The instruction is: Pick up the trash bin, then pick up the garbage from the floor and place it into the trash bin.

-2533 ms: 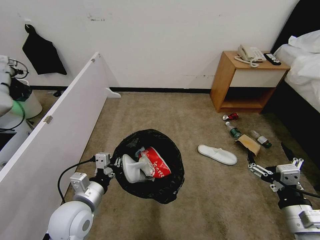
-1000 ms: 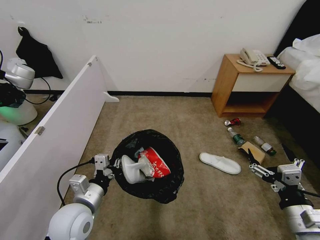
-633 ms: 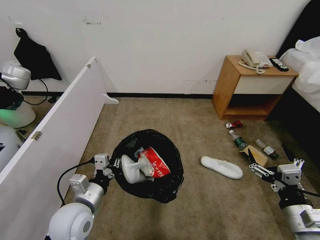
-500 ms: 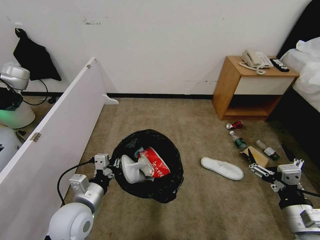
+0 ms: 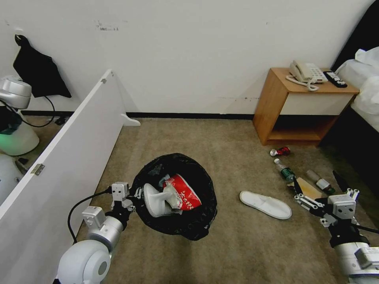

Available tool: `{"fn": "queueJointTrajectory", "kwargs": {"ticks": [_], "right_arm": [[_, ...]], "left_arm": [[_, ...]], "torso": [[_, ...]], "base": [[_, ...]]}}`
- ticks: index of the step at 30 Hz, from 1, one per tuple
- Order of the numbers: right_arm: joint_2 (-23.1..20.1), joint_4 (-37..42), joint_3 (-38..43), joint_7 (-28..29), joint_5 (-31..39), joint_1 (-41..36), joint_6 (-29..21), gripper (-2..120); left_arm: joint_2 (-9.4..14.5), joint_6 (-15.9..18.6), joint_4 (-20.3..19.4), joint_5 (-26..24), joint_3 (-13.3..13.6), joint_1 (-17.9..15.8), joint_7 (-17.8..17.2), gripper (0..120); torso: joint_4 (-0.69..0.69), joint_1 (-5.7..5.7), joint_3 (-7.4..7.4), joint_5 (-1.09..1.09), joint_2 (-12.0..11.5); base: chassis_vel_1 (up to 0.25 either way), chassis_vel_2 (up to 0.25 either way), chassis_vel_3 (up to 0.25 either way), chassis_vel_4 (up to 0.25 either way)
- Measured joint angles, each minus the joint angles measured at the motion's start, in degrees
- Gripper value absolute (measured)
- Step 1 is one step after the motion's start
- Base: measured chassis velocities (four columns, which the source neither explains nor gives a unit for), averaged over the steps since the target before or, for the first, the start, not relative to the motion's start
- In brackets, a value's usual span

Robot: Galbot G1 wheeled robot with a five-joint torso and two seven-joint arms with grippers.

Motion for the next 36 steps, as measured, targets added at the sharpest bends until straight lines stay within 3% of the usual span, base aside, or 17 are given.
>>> {"fn": "queueJointTrajectory", "kwargs": {"ticks": [36], "right_arm": [[-0.4, 0.0, 0.4, -0.2, 1.0, 0.0, -0.4, 100]], "left_arm": [[0.3, -0.4, -0.1, 0.1, -0.1, 0.5, 0.1, 4]], "torso": [[0.0, 0.0, 0.0, 0.0, 0.0]], "base": [[-0.101, 0.1, 0.103, -0.102]]}}
